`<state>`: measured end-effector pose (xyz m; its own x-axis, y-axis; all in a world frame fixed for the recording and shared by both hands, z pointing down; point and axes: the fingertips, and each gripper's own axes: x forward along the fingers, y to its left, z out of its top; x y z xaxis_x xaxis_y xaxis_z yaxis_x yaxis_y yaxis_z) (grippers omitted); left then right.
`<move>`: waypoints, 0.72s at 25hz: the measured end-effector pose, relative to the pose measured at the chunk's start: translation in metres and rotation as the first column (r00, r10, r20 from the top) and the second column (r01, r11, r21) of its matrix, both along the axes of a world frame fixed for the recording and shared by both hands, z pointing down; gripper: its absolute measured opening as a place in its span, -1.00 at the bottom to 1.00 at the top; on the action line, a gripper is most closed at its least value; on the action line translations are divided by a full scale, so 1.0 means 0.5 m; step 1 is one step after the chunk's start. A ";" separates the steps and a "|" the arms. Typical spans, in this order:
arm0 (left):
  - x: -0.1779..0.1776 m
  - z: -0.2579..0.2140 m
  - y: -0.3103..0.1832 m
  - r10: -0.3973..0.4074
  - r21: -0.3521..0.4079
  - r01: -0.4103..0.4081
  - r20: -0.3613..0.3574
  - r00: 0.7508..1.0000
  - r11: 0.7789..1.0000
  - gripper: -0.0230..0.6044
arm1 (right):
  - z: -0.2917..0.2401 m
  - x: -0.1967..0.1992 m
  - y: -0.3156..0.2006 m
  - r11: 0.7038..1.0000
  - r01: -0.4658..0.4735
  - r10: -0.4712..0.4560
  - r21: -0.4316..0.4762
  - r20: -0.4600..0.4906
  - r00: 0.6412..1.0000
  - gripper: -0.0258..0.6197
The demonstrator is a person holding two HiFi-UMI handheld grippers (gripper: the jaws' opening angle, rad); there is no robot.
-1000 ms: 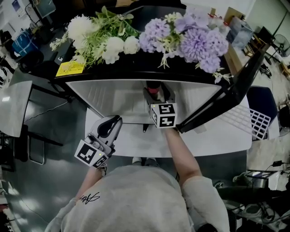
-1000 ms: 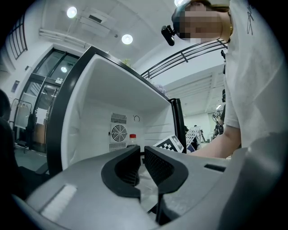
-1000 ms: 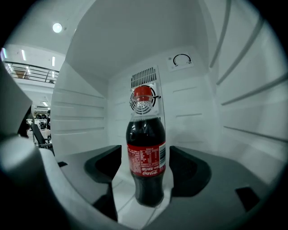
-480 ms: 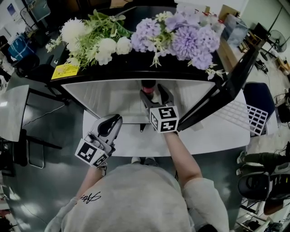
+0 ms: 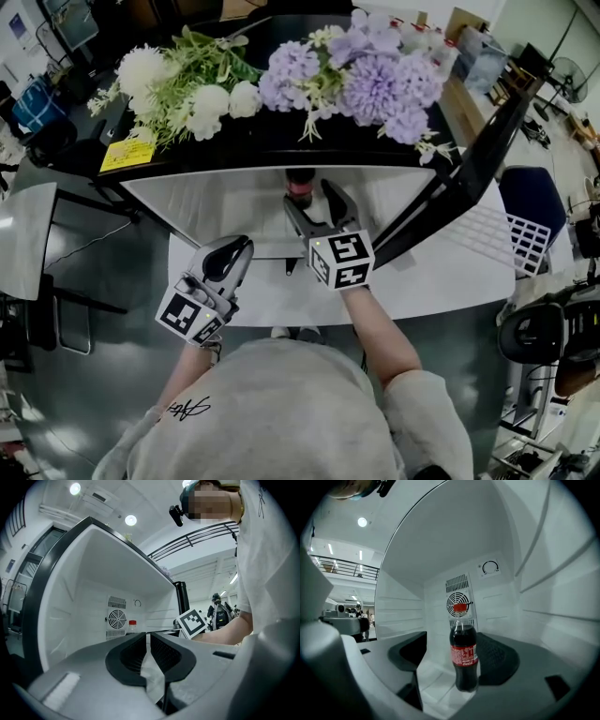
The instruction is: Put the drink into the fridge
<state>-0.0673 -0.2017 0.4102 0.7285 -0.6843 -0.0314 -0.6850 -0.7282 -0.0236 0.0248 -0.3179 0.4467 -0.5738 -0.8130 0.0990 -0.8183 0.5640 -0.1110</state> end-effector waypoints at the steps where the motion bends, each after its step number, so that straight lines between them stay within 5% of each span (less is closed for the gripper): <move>1: 0.001 0.000 -0.001 0.001 0.000 -0.001 0.001 1.000 1.000 -0.83 | -0.005 0.000 0.005 1.000 0.005 -0.005 0.005 0.002 1.000 0.03; 18: 0.006 0.002 -0.022 0.011 -0.003 -0.011 0.003 1.000 1.000 -0.83 | -0.039 -0.011 0.083 0.997 0.073 -0.074 0.035 0.041 0.996 0.03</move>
